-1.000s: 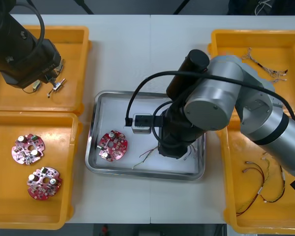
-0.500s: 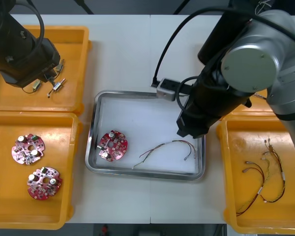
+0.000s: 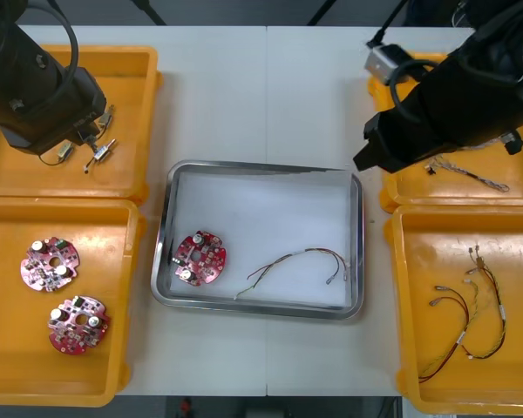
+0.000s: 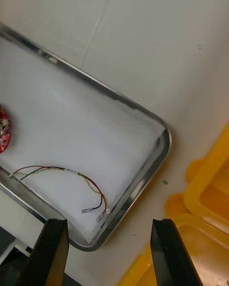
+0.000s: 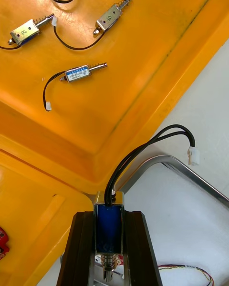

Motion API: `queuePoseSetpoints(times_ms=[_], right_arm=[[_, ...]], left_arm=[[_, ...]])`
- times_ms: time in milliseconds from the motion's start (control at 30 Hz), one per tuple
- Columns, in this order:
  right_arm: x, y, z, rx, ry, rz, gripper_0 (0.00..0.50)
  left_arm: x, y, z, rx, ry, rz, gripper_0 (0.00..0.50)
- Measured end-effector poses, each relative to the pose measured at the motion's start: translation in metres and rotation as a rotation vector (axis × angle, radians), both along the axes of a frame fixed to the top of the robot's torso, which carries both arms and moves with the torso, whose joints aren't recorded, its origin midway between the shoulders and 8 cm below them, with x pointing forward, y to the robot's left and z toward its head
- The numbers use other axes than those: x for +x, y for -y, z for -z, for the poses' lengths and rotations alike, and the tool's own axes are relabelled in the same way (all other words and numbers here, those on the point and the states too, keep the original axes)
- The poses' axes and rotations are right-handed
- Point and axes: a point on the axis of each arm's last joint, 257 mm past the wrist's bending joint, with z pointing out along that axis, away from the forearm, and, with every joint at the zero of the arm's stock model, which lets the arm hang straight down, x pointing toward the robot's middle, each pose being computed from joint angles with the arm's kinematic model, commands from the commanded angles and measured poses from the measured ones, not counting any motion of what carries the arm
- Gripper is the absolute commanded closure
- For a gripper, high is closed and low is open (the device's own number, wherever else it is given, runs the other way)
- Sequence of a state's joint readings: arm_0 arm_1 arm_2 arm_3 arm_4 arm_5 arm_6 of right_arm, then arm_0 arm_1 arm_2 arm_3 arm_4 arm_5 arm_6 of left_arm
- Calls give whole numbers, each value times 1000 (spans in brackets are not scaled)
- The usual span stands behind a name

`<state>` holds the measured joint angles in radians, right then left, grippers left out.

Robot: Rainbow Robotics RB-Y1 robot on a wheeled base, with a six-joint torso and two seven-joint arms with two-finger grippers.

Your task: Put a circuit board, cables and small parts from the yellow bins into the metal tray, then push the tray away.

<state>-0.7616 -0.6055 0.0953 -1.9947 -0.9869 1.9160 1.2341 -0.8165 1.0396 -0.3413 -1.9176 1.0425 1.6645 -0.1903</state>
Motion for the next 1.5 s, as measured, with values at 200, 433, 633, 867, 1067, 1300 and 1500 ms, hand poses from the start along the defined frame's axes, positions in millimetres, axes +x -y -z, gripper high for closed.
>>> queuePoseSetpoints(times_ms=[200, 433, 633, 867, 1067, 1300, 1500], right_arm=[[11, 36, -16, 45, -9, 157, 0], [28, 87, -18, 72, -60, 309, 0], [36, 135, -9, 14, -89, 313, 0], [38, 187, 16, -59, -158, 274, 0], [44, 213, 32, -132, -148, 102, 0], [61, 227, 41, -151, -95, 52, 0], [78, 235, 48, -231, -12, -69, 0]], left_arm=[[0, 0, 0, 1, 1, -1, 500], [0, 0, 0, 1, 1, -1, 500], [0, 0, 0, 1, 1, -1, 500], [0, 0, 0, 2, 2, -1, 500], [0, 0, 0, 2, 2, -1, 500], [0, 0, 0, 2, 2, -1, 500], [0, 2, 2, 9, 5, 8, 500]])
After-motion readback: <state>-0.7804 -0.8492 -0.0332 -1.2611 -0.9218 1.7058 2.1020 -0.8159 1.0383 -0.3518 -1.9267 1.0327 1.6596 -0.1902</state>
